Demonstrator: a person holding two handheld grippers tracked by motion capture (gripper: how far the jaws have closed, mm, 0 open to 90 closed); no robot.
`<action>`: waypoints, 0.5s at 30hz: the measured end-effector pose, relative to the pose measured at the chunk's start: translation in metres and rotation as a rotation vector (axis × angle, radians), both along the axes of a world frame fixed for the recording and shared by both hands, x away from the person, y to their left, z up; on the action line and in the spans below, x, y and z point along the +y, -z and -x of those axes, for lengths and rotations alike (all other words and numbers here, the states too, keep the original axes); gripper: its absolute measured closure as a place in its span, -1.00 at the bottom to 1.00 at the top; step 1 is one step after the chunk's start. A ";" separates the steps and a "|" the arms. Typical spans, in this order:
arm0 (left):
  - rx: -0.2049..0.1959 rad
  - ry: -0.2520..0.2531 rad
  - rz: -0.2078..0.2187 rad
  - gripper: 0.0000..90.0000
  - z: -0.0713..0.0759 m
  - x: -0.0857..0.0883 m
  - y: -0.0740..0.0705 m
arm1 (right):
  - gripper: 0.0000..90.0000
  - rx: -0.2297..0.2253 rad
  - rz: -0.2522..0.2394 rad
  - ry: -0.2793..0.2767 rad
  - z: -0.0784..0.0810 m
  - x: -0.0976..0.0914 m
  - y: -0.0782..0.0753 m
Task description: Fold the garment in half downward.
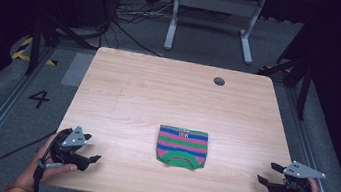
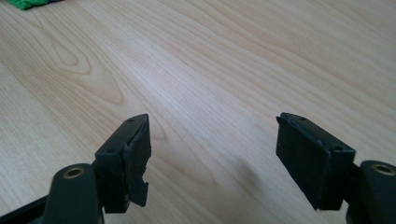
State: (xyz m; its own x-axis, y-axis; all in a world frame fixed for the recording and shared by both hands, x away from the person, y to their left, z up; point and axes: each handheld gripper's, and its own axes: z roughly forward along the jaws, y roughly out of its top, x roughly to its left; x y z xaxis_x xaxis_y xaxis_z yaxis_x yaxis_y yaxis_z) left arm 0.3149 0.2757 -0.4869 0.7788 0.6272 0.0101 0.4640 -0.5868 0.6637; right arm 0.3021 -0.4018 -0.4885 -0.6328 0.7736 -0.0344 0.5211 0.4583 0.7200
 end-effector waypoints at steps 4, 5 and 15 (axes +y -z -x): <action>0.017 -0.018 0.047 -0.59 0.002 0.006 0.004 | -0.52 0.014 -0.013 0.035 0.008 -0.004 0.005; 0.023 -0.028 0.054 -0.60 0.001 0.008 0.006 | -0.55 0.012 -0.020 0.050 0.010 -0.006 0.007; 0.035 -0.103 0.037 -0.70 0.003 0.004 0.015 | -0.66 0.042 -0.042 0.091 0.011 -0.015 0.017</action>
